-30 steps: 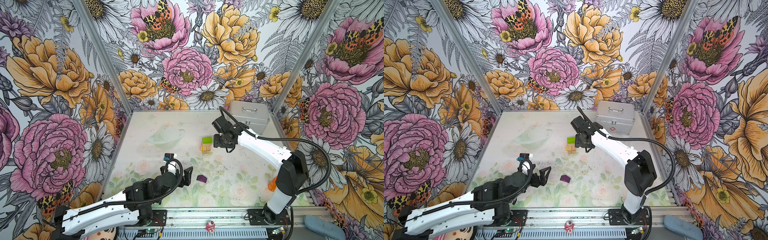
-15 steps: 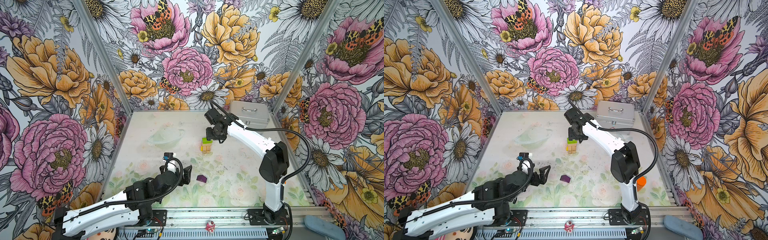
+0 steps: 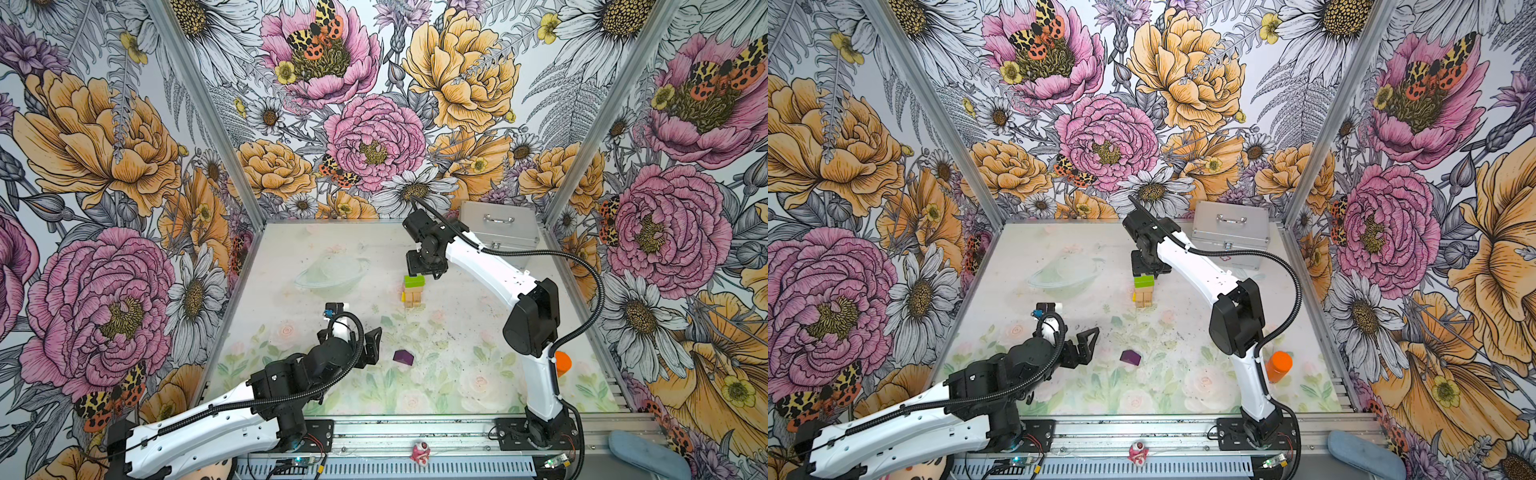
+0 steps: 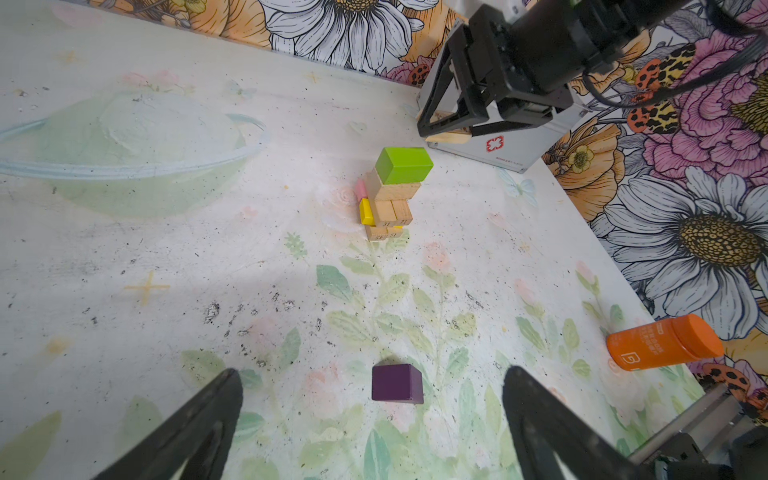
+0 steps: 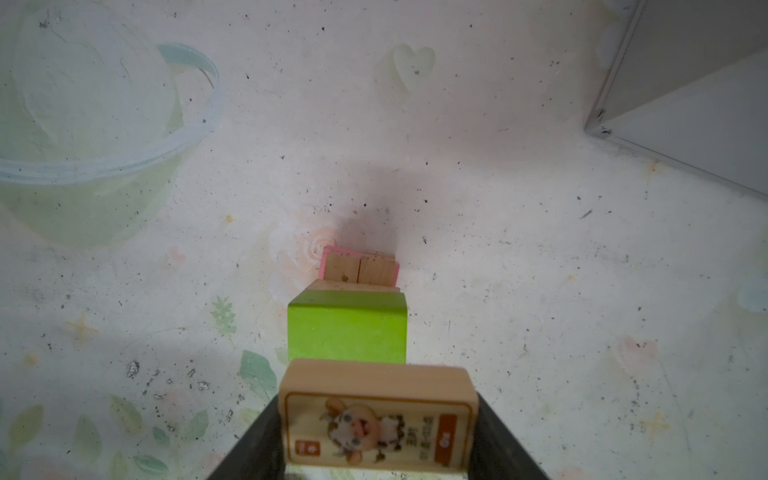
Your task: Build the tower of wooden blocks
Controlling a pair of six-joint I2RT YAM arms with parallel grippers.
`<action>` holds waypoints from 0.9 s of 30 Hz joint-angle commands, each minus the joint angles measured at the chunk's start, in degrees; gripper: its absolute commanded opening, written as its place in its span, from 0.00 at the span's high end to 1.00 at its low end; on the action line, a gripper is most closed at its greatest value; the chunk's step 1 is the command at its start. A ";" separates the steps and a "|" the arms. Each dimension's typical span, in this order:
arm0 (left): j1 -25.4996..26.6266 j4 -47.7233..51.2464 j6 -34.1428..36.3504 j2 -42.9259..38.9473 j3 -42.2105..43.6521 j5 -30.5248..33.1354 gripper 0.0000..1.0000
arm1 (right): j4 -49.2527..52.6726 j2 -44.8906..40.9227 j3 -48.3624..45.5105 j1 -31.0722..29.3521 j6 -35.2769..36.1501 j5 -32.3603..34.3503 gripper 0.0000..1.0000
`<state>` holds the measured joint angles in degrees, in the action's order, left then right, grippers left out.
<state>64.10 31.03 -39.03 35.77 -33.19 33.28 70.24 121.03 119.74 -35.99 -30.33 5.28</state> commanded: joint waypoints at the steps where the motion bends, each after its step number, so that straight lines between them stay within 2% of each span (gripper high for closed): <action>1: -0.81 -1.22 0.70 -0.47 0.59 -1.79 0.01 | 1.62 1.91 2.99 -0.49 0.73 -0.44 0.44; 27: -3.96 -1.50 1.97 -1.16 1.02 -4.45 0.01 | 3.11 6.72 7.33 -0.82 0.58 -1.58 0.44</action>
<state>60.60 30.57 -38.39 35.33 -33.06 30.24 73.06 126.41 124.79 -36.56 -30.33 4.19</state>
